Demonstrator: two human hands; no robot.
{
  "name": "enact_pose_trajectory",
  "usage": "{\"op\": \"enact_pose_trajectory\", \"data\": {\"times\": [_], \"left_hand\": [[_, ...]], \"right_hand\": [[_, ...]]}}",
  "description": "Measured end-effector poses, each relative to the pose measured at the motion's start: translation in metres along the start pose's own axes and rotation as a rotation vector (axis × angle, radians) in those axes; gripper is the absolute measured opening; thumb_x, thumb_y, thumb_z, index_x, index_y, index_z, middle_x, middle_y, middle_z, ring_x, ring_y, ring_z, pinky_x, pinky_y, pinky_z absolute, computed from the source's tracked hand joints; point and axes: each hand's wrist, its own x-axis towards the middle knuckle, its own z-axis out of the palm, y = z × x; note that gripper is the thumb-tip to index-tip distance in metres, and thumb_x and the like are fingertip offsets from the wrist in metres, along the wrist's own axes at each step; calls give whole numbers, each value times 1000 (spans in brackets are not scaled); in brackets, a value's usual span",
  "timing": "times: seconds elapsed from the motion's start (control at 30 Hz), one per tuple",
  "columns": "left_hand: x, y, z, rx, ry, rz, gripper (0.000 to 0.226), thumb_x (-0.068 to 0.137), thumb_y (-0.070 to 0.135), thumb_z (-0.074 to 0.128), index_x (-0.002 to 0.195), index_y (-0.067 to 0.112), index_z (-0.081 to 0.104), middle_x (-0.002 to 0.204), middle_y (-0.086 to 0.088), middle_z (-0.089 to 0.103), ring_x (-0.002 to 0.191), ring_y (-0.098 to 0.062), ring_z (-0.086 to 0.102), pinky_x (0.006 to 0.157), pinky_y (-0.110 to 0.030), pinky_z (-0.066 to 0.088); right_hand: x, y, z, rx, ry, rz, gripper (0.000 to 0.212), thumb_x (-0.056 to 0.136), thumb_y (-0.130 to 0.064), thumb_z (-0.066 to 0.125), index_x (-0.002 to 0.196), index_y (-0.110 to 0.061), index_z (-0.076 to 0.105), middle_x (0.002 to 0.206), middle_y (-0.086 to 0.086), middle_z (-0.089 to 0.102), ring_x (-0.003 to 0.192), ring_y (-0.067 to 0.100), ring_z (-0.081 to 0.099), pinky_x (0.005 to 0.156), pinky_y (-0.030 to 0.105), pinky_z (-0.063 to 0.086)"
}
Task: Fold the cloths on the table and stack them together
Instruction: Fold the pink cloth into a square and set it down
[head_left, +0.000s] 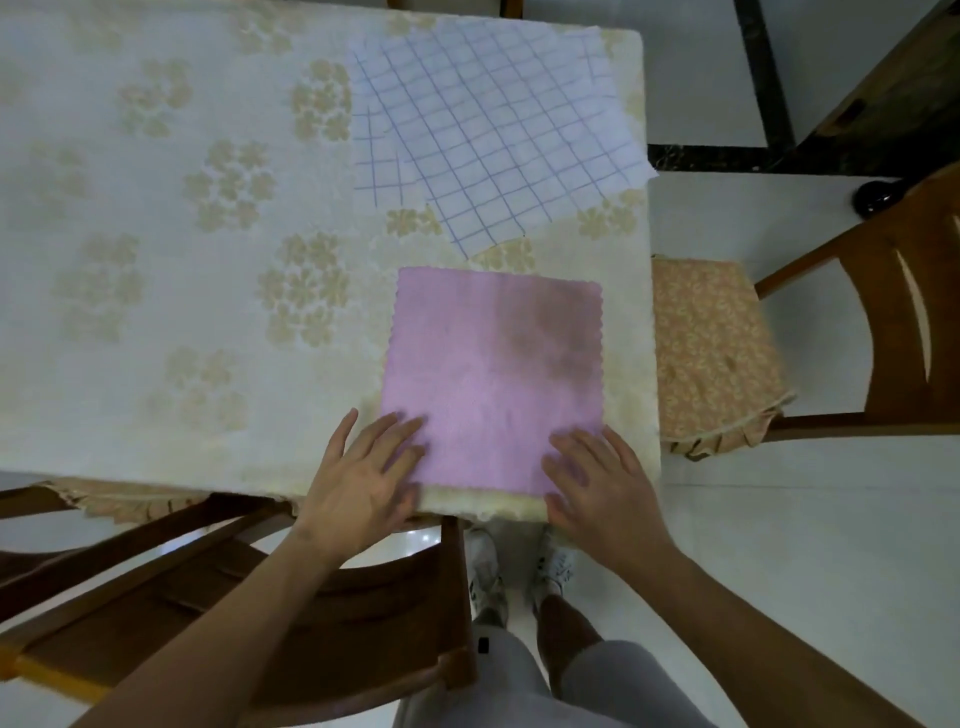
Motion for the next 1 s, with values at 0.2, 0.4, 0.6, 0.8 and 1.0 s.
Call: {"op": "enact_pose_trajectory", "data": {"times": [0.2,0.4,0.6,0.8,1.0], "left_hand": [[2,1,4,13,7,37,31,85,32,57,111,17,66,148,-5,50,133,-29,50,112,-60,31],[5,2,7,20,34,77,28,85,32,55,105,19,70,143,-7,55,126,-29,56,111,-58,33],[4,4,9,33,3,88,32,87,35,50,105,18,71,142,-9,55,125,-30,56,111,-59,33],[8,7,9,43,38,108,30,89,33,49,101,18,72,139,-9,56,121,-29,58,111,-57,33],[13,3,12,40,81,96,18,85,29,61,94,16,71,134,-8,59,115,-28,59,111,-56,32]], "right_hand": [[-6,-4,8,4,19,25,20,84,-20,62,101,-14,71,129,12,64,123,31,58,110,52,39],[-12,-6,9,26,-3,24,17,79,-21,67,94,-15,71,127,11,64,121,31,59,110,52,39],[-10,-6,6,24,-7,4,8,80,-19,66,84,-15,72,127,9,64,121,30,59,112,52,37],[-8,-8,6,-12,19,-34,11,80,-15,68,69,-14,69,125,9,66,119,29,59,112,51,37],[-4,-6,7,-35,41,-50,14,80,-12,68,65,-12,68,122,11,67,115,30,61,112,52,37]]}}
